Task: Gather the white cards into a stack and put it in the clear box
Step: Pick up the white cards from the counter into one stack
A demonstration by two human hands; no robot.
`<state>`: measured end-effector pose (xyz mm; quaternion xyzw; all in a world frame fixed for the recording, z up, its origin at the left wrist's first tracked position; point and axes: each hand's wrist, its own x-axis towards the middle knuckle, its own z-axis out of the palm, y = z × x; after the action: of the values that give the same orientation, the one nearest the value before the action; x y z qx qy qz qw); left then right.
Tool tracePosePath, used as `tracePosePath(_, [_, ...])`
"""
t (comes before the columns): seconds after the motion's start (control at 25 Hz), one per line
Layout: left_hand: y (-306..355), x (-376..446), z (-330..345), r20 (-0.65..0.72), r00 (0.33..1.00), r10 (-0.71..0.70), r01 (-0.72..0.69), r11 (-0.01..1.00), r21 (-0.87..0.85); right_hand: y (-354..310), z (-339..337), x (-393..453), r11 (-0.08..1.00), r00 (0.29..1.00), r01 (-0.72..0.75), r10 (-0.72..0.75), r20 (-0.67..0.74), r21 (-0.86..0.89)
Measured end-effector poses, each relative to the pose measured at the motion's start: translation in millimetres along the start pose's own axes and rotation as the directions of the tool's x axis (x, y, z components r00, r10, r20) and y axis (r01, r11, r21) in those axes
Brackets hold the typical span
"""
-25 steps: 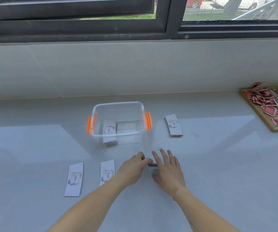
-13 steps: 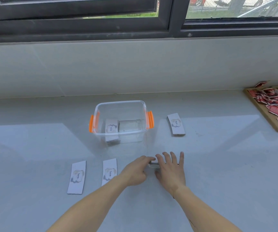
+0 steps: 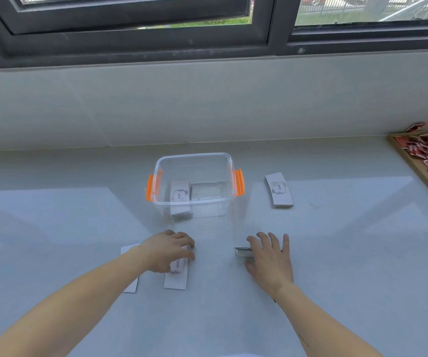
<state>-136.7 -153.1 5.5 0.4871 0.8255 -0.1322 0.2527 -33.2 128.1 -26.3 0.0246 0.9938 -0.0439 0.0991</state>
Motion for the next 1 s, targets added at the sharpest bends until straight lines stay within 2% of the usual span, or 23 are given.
tracePosePath(0.24, [-1, 5, 6, -0.045, 0.999, 0.005, 0.001, 0.991, 0.136, 0, 2, -2, 1.0, 1.0, 0.002, -0.002, 0.007, -0.021])
tracePosePath(0.36, [-6, 2, 7, -0.085, 0.994, -0.071, 0.078, 0.994, 0.081, -1, 2, -2, 1.0, 1.0, 0.002, -0.002, 0.007, -0.01])
tracePosePath(0.44, [-7, 2, 6, -0.152, 0.976, -0.157, 0.153, 0.987, -0.04, 0, 2, -2, 1.0, 1.0, 0.001, -0.001, 0.005, -0.005])
tracePosePath(0.52, [-3, 7, 3, -0.219, 0.919, -0.329, 0.266, 0.924, -0.274, 0, 3, -3, 1.0, 1.0, 0.004, -0.003, 0.0, 0.01])
tracePosePath(0.6, [5, 16, -2, -0.292, 0.8, -0.525, 0.34, 0.797, -0.5, 1, 4, -4, 1.0, 1.0, 0.005, -0.005, -0.005, 0.025])
tracePosePath(0.64, [10, 22, -3, -0.325, 0.746, -0.581, 0.339, 0.752, -0.566, 1, 4, -4, 1.0, 1.0, 0.007, -0.007, -0.005, 0.029])
tracePosePath(0.72, [28, 36, -7, -0.349, 0.703, -0.62, 0.308, 0.707, -0.636, 2, 5, -4, 0.999, 1.0, 0.01, -0.01, -0.006, 0.038])
tracePosePath(0.84, [64, 60, -13, -0.358, 0.729, -0.583, 0.231, 0.702, -0.674, 2, 5, -4, 0.999, 1.0, 0.015, -0.015, -0.01, 0.038])
tracePosePath(0.92, [87, 74, -19, -0.346, 0.781, -0.52, 0.142, 0.687, -0.713, 2, 4, -4, 0.999, 1.0, 0.018, -0.017, -0.016, 0.038])
tracePosePath(1.0, [104, 85, -25, -0.342, 0.82, -0.459, 0.03, 0.632, -0.775, 3, 3, -3, 0.999, 1.0, 0.014, -0.014, -0.012, 0.035])
